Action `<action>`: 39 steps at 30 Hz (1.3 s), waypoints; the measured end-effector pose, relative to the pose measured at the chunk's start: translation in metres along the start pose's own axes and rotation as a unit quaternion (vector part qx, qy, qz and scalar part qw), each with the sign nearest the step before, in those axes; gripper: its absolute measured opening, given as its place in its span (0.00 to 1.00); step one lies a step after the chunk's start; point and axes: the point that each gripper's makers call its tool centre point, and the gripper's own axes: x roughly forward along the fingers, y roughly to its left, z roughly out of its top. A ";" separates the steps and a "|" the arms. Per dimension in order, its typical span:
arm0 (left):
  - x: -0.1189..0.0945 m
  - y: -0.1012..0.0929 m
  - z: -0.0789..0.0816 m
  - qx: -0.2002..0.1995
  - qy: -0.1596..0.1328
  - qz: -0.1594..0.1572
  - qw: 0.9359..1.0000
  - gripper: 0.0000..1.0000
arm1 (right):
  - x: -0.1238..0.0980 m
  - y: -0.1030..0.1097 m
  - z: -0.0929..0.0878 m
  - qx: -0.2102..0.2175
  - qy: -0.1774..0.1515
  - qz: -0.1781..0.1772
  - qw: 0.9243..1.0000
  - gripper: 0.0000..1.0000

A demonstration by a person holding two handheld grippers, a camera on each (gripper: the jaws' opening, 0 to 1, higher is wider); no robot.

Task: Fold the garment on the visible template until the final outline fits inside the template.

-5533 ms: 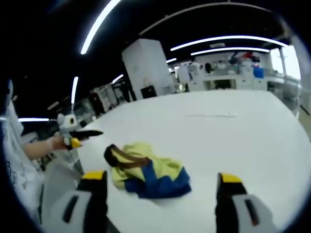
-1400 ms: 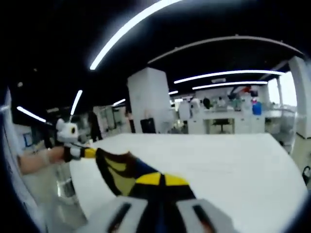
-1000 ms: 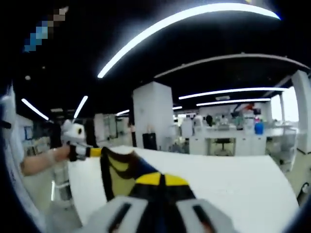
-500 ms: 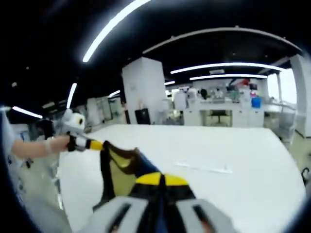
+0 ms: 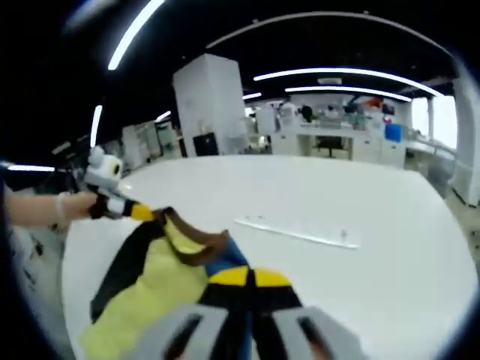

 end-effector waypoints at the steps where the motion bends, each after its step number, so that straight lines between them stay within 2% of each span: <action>1: 0.003 0.002 -0.002 -0.002 0.001 0.001 1.000 0.00 | 0.009 -0.004 -0.004 0.001 0.006 -0.002 1.000 0.00; 7: 0.022 0.014 -0.016 -0.007 0.005 0.010 1.000 0.00 | 0.039 -0.021 -0.027 0.007 0.034 -0.009 0.999 0.00; 12: 0.032 0.014 -0.022 -0.005 0.006 0.021 1.000 0.00 | 0.045 -0.020 -0.041 0.024 0.045 -0.014 0.999 0.00; 13: 0.033 0.020 -0.024 -0.004 0.008 0.024 1.000 0.00 | 0.046 -0.020 -0.044 0.027 0.047 -0.013 0.998 0.00; 16: 0.036 0.030 -0.025 -0.004 0.013 0.032 0.999 0.00 | 0.048 -0.019 -0.046 0.035 0.048 -0.012 0.998 0.00; 22: 0.037 0.034 -0.034 -0.003 0.024 0.041 0.999 0.00 | 0.051 -0.020 -0.051 0.033 0.056 -0.015 0.998 0.00; 26: 0.035 0.027 -0.031 0.016 0.018 0.035 0.999 0.00 | 0.054 -0.023 -0.054 0.024 0.061 -0.016 0.998 0.00; 31: 0.030 0.021 -0.028 0.030 0.007 0.019 0.999 0.00 | 0.051 -0.017 -0.047 0.001 0.057 -0.009 0.998 0.00; 32: 0.028 0.020 -0.026 0.035 0.003 0.017 0.999 0.00 | 0.049 -0.015 -0.046 0.003 0.056 -0.007 0.998 0.02; 35: 0.024 0.014 -0.021 0.045 -0.009 0.009 0.999 0.03 | 0.048 -0.010 -0.044 0.000 0.055 0.002 0.998 0.18; 39: 0.015 0.010 -0.015 0.063 -0.026 -0.007 0.998 0.22 | 0.040 -0.002 -0.040 -0.005 0.049 0.011 0.999 0.31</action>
